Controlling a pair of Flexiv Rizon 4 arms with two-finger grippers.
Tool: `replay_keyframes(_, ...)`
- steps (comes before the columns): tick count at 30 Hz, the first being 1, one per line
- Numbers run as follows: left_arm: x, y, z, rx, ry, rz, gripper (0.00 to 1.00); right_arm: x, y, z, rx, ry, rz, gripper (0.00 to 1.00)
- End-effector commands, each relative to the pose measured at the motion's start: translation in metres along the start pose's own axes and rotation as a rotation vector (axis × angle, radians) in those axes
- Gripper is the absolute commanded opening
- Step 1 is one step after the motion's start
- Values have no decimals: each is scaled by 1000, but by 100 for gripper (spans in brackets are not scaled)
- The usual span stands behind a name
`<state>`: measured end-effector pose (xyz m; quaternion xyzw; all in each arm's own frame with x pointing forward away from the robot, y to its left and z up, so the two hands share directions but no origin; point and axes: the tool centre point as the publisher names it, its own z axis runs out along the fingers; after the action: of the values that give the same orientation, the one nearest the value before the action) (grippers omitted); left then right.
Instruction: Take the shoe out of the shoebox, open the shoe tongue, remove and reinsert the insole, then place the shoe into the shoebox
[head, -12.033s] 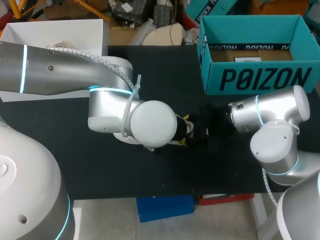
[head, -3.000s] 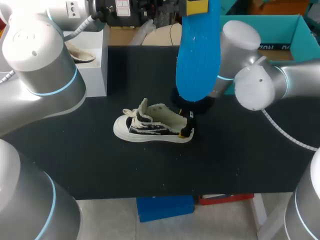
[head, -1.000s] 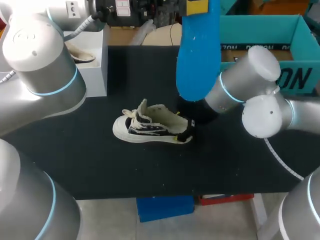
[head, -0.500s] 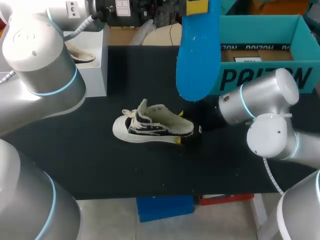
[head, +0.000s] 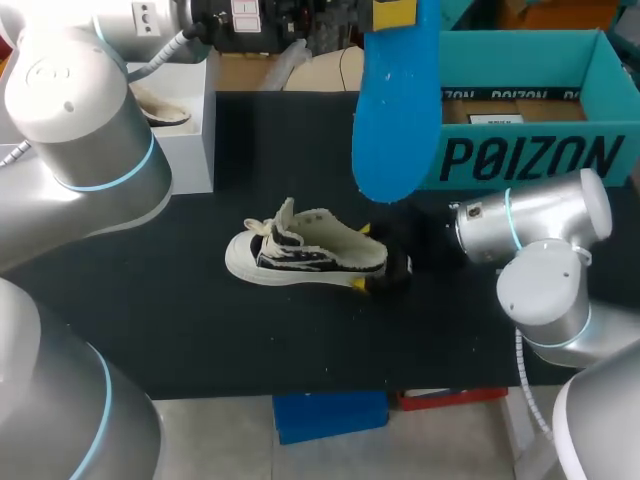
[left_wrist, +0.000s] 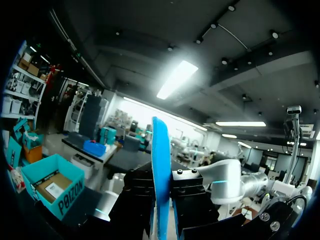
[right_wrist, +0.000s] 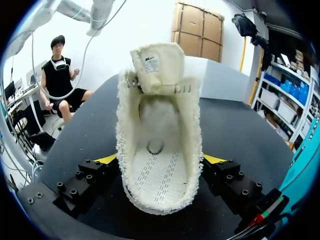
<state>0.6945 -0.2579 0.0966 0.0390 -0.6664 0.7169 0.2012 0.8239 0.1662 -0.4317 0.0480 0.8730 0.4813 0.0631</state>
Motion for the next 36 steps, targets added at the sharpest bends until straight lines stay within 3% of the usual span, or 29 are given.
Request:
replay_keyframes(1, 1, 0, 1, -1, -5, -1, 0, 2, -4, 2, -67, -2, 0, 100)
replay_keyframes(9, 1, 0, 1, -1, -5, -1, 0, 3, -5, 0, -64, 1, 0, 100)
replay_keyframes(15, 1, 0, 1, -1, -5, -1, 0, 0, -6, -17, 17, -11, 12, 100)
replay_keyframes(22, 1, 0, 1, -1, -5, -1, 0, -6, -6, -39, 193, -17, 36, 100)
replay_keyframes(27, 1, 0, 1, -1, -5, -1, 0, -11, 1, -52, 293, -5, 63, 100)
replay_keyframes(36, 1, 0, 1, -1, -5, -1, 0, -22, 21, -63, 554, 47, 70, 100)
